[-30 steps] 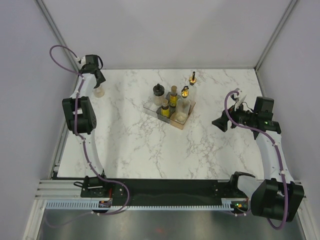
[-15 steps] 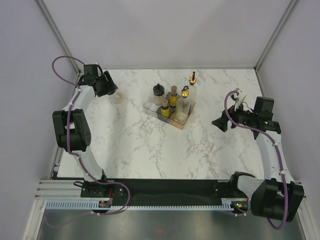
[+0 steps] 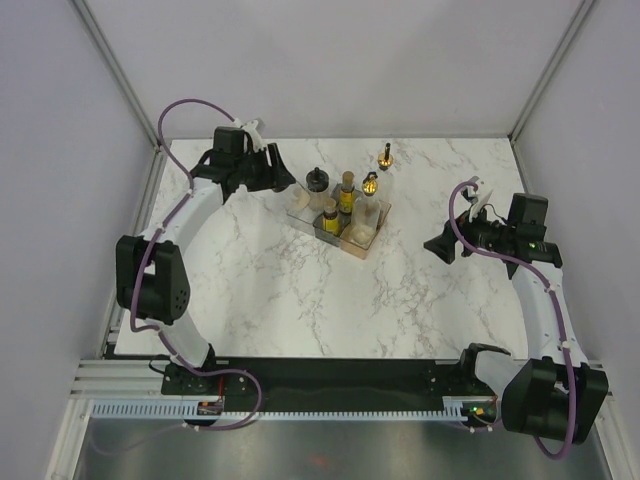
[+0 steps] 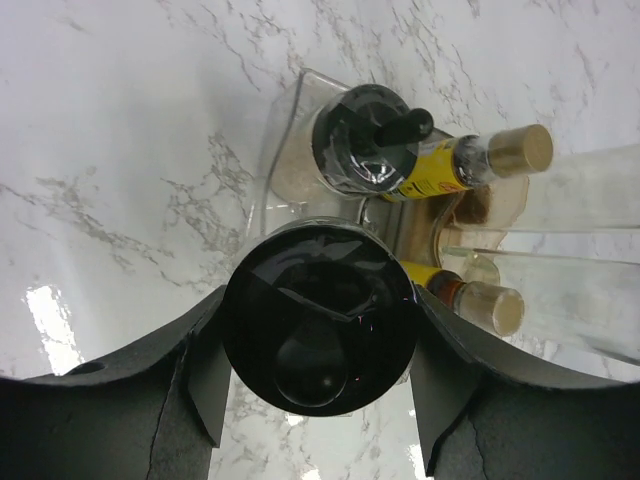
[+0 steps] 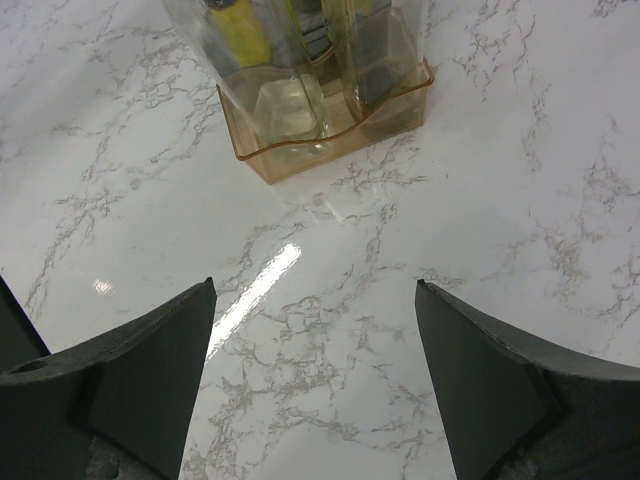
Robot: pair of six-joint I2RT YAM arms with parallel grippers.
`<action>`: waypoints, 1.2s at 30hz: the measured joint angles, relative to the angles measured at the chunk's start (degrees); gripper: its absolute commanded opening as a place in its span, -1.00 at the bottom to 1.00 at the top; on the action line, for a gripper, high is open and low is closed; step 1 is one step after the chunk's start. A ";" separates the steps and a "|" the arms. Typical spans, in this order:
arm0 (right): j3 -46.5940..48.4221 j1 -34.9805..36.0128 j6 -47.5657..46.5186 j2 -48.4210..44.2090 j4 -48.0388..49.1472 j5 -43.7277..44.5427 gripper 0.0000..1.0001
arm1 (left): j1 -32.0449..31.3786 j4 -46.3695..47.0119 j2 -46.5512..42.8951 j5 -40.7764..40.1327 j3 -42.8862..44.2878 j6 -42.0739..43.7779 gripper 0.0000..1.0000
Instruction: Organize the condiment bottles
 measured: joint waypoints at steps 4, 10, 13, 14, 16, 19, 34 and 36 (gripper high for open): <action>0.00 -0.02 0.00 0.00 0.00 0.02 0.80 | -1.88 -0.79 0.00 0.39 0.00 0.17 -0.95; 0.00 0.00 -0.02 0.00 0.00 0.02 0.80 | -3.89 -1.14 0.15 0.20 0.13 0.48 -0.95; 0.00 -0.02 -0.02 0.00 0.00 0.02 0.79 | -4.87 -1.38 1.27 0.04 1.42 0.63 -0.95; 0.00 0.00 -0.02 0.00 0.00 0.02 0.80 | -5.14 -1.40 1.73 -0.17 1.88 0.70 -0.95; 0.00 -0.02 -0.02 0.00 0.00 0.02 0.80 | -5.81 -1.46 2.64 -0.76 2.54 1.01 -0.95; 0.00 -0.02 -0.02 0.00 -0.02 0.02 0.80 | -6.54 -2.01 3.41 -2.12 2.78 1.79 -0.95; 0.00 -0.02 -0.02 0.00 -0.02 0.02 0.80 | -8.57 -3.45 6.43 -10.16 3.06 6.16 -0.47; 0.00 0.00 -0.02 0.00 -0.02 0.02 0.80 | -9.22 -3.45 7.10 -11.04 3.17 6.73 -0.28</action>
